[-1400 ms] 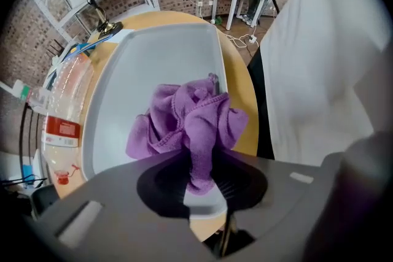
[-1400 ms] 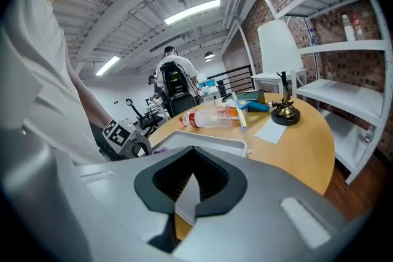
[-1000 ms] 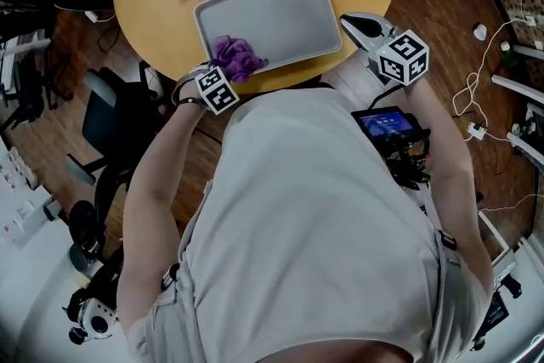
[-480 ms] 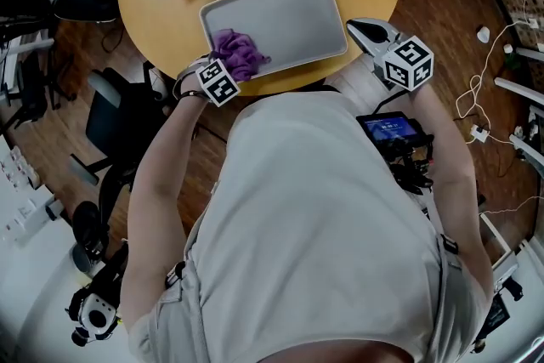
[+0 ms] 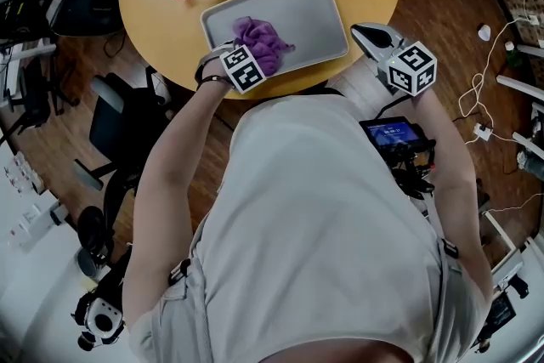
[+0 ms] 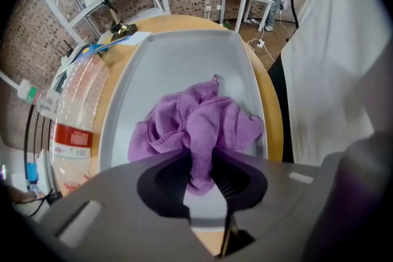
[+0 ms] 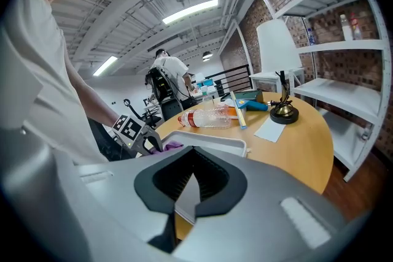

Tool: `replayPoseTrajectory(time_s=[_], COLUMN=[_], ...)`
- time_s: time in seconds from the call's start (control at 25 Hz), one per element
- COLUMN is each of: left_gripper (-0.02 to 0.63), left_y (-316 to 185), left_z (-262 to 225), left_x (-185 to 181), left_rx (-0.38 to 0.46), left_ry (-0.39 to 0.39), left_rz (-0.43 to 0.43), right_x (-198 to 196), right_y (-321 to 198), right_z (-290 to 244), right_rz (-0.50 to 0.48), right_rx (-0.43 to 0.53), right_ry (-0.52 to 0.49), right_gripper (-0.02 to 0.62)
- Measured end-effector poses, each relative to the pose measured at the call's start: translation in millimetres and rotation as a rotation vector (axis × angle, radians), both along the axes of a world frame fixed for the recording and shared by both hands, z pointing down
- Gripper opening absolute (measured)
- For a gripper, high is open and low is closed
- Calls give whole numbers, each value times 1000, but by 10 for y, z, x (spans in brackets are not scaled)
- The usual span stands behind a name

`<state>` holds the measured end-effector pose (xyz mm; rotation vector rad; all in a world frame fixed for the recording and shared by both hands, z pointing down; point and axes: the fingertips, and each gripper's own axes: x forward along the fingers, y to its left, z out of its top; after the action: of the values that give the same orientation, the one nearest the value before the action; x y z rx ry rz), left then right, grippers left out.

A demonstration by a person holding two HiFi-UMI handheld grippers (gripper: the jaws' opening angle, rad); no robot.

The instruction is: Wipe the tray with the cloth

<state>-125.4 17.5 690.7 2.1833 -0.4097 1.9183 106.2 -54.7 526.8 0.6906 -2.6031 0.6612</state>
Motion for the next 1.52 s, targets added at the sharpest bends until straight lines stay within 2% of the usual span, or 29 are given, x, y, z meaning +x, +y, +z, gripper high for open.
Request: replayPoseTrajectory(time_s=[0.12, 0.4, 0.8, 1.12, 1.32, 1.52], left_gripper=[95, 95, 95, 95, 97, 95], left_y=[-103, -372, -619, -954, -1197, -1193], left_z=[18, 38, 86, 107, 118, 122], left_x=[336, 1013, 1666, 1801, 1683, 1538], left_rx=[0, -2, 13, 65, 83, 66], left_ry=[-1, 25, 42, 27, -8, -1], left_rz=[52, 98, 115, 126, 118, 86], right_x=[62, 219, 383, 456, 395, 429], right_y=[-5, 29, 49, 48, 76, 85], right_z=[15, 77, 158, 184, 202, 211], right_rz=[21, 67, 117, 127, 116, 114], right_rx=[-2, -17, -31, -39, -40, -42], right_ry=[0, 11, 12, 11, 25, 29], right_gripper=[3, 3, 3, 3, 3, 3])
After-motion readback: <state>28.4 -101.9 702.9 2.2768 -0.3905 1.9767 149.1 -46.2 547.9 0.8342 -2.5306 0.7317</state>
